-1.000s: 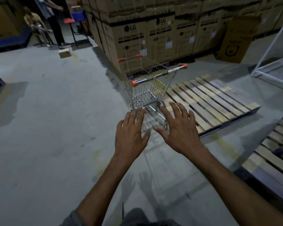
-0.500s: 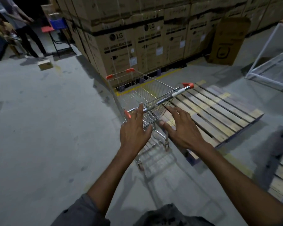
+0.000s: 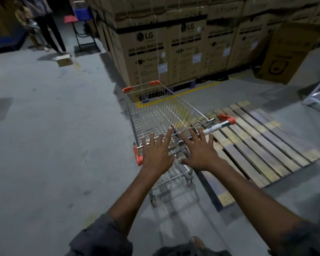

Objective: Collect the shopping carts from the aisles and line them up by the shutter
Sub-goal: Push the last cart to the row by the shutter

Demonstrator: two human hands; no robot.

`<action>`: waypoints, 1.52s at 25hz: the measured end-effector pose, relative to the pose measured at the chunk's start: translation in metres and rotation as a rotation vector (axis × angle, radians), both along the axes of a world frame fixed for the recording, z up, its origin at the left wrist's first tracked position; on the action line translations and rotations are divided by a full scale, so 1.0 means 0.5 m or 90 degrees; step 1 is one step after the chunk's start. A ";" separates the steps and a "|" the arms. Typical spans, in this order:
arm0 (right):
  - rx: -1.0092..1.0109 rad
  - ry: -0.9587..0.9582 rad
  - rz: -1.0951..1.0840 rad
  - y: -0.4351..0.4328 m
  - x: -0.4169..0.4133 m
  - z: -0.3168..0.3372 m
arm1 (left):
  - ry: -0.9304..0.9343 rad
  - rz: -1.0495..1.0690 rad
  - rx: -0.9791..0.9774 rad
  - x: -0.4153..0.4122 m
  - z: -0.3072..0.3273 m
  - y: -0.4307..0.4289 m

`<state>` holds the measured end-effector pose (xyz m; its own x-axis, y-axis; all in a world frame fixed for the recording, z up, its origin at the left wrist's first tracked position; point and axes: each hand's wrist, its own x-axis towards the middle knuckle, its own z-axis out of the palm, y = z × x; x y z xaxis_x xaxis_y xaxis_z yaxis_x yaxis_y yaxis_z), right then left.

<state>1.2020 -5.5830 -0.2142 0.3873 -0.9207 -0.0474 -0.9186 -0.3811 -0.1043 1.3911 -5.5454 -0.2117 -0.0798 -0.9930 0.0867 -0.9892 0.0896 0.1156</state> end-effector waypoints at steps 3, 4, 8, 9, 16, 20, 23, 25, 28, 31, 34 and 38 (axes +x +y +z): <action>0.021 0.075 0.049 -0.058 -0.033 -0.059 | -0.012 0.042 0.060 -0.030 -0.054 -0.042; 0.016 0.080 0.061 -0.065 -0.038 -0.078 | -0.021 0.056 0.050 -0.036 -0.070 -0.045; -0.011 0.020 0.092 -0.084 -0.045 -0.127 | -0.041 0.112 -0.038 -0.053 -0.095 -0.048; -0.005 -0.002 0.093 -0.089 -0.043 -0.129 | -0.043 0.122 -0.042 -0.054 -0.097 -0.048; 0.046 0.007 0.093 -0.104 -0.036 -0.110 | -0.033 0.144 -0.025 -0.052 -0.080 -0.054; -0.080 0.049 0.111 -0.097 -0.024 -0.065 | -0.030 0.127 0.009 -0.022 -0.064 -0.042; -0.050 0.060 0.106 -0.097 -0.009 -0.040 | -0.029 0.140 0.042 -0.002 -0.053 -0.011; 0.020 0.026 0.075 -0.088 -0.004 -0.031 | -0.016 0.168 0.048 0.020 -0.052 0.016; 0.083 0.057 0.091 -0.047 0.010 -0.037 | -0.002 0.145 0.048 0.080 -0.058 0.064; 0.105 0.080 0.098 0.002 0.047 -0.044 | -0.008 0.051 0.088 0.136 -0.066 0.096; 0.152 0.072 0.095 0.033 0.079 -0.044 | -0.050 0.039 0.169 0.168 -0.067 0.114; 0.146 0.064 0.085 0.070 0.113 -0.043 | 0.036 0.051 0.271 0.204 -0.064 0.133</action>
